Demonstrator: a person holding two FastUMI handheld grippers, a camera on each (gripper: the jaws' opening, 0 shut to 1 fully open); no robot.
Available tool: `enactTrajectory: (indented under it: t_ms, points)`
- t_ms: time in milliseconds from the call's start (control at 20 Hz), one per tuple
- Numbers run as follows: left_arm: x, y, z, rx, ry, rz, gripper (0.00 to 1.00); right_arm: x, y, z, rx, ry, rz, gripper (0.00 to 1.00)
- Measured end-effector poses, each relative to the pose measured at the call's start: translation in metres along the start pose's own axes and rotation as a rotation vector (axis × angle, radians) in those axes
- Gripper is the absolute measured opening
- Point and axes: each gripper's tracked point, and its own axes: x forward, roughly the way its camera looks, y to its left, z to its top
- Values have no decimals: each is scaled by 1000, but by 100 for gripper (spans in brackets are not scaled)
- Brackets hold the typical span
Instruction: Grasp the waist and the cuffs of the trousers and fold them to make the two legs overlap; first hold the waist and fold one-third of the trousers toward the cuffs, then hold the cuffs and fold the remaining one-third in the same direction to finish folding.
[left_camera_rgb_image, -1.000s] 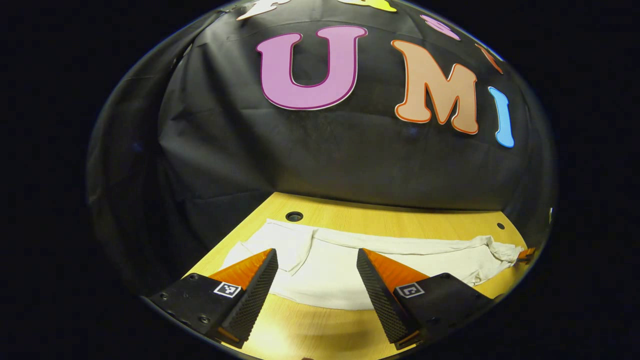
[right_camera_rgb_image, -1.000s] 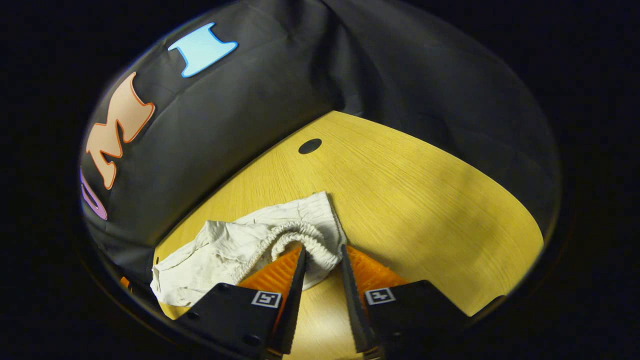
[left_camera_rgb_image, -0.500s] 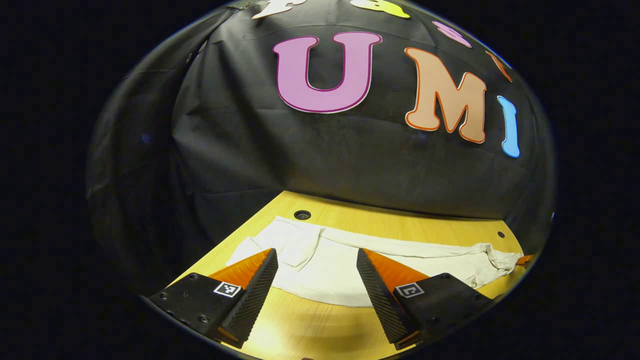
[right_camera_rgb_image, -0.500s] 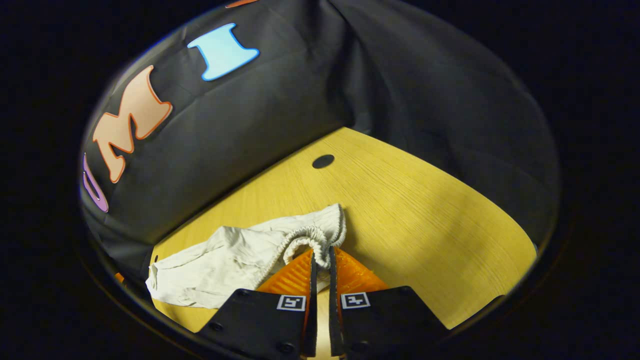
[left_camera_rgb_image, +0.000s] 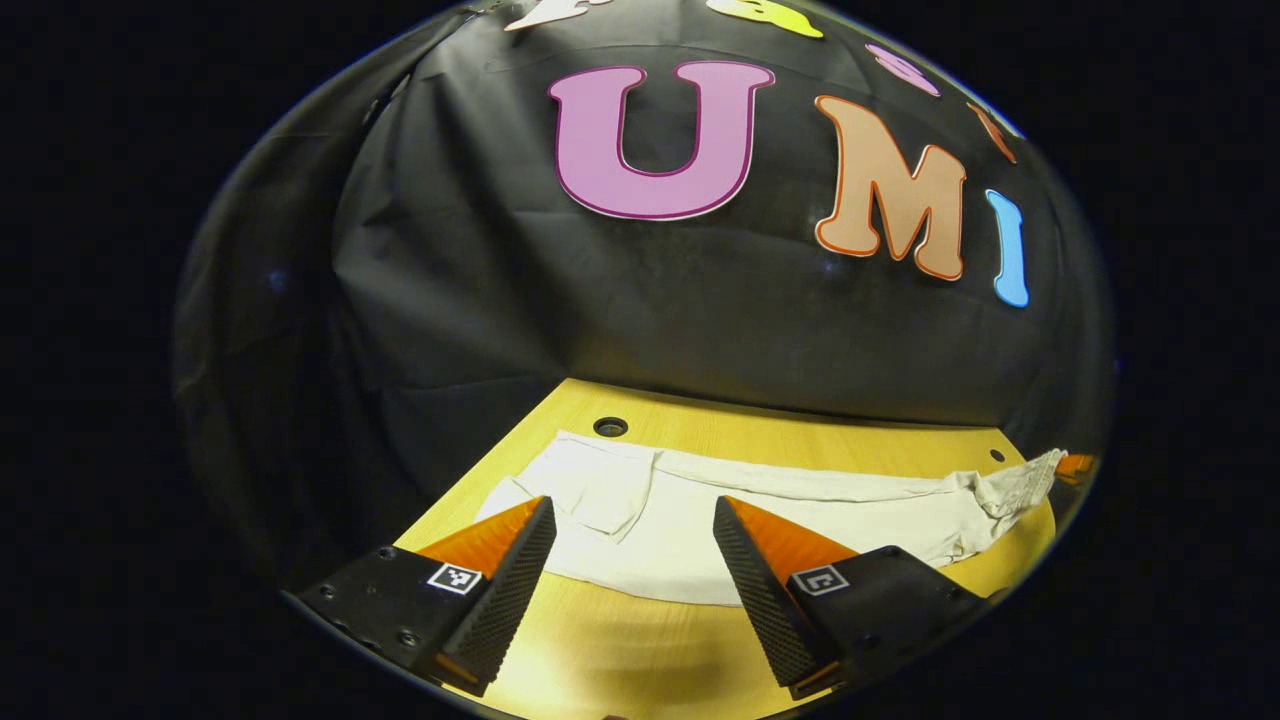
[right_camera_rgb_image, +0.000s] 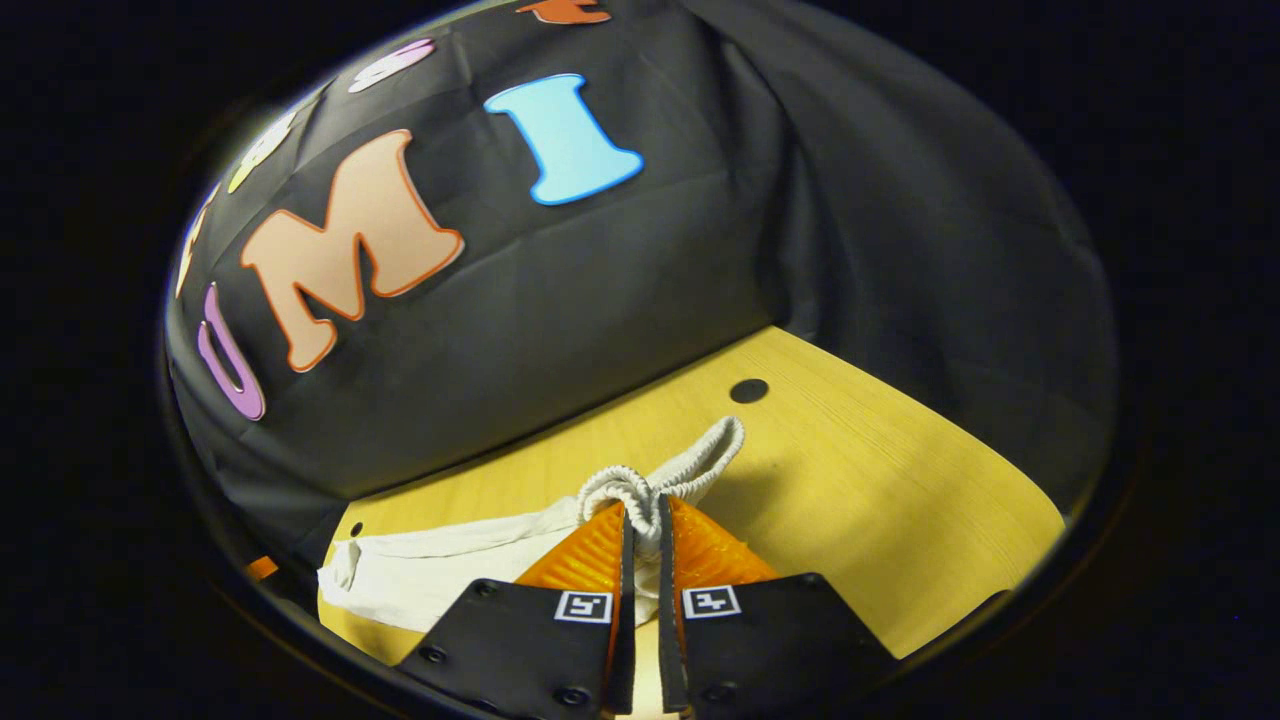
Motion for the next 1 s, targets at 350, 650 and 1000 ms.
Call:
enactTrajectory:
  t_ms: [350,650,1000]
  points:
    - [-1,4,-6,5,24,-86,96,-16,144,-12,-130,-35,114,11]
    - [4,10,-11,-36,43,-83,96,-14,261,-70,-219,15,240,12]
    - [11,16,-22,-58,117,-25,96,10,326,-165,-339,175,324,11]
